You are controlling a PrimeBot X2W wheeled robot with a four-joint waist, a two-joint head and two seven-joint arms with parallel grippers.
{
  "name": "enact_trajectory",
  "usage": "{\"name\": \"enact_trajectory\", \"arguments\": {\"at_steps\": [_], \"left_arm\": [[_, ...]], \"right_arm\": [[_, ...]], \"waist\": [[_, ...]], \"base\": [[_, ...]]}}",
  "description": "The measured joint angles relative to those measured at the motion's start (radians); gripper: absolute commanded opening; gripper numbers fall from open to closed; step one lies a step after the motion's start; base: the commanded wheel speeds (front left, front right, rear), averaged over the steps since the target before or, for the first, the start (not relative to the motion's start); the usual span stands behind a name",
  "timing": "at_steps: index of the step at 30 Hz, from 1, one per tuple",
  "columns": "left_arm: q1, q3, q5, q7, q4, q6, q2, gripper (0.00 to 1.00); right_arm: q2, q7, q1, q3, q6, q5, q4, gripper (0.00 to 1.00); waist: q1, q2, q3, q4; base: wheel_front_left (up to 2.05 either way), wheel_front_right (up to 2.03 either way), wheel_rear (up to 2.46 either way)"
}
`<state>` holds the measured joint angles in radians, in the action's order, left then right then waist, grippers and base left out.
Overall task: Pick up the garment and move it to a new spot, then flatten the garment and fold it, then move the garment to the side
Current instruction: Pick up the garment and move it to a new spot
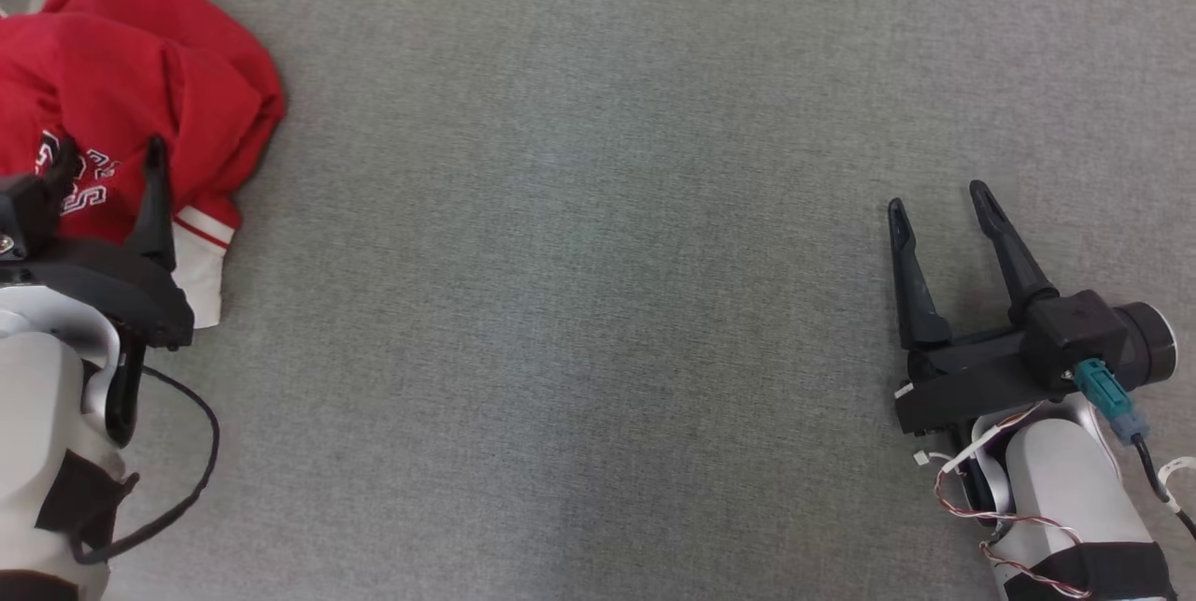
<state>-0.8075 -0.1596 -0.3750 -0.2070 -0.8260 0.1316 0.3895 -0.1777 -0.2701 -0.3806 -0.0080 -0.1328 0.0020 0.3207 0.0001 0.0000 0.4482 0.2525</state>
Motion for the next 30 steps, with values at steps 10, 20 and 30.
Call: {"name": "enact_trajectory", "arguments": {"at_steps": [10,20,30], "left_arm": [[-0.047,-0.052,-0.085,0.059,-0.158,0.000,0.014,0.00],[-0.095,-0.107,-0.095,-0.004,-0.135,0.000,0.063,0.00],[-0.154,-0.220,-0.100,-0.021,0.053,0.000,0.053,0.00]], "right_arm": [[0.001,0.002,0.007,0.001,0.001,-0.006,-0.007,1.00],[0.036,0.006,0.056,-0.016,0.001,-0.016,0.019,1.00],[0.086,0.006,0.113,-0.014,0.001,-0.011,0.024,1.00]], "waist": [[0.0001,0.0001,-0.018,-0.033],[0.0000,0.0001,-0.090,-0.054],[-0.0001,0.0001,-0.190,-0.101]], "base": [[0.00,0.00,0.00],[0.00,0.00,0.00],[0.00,0.00,0.00]]}}
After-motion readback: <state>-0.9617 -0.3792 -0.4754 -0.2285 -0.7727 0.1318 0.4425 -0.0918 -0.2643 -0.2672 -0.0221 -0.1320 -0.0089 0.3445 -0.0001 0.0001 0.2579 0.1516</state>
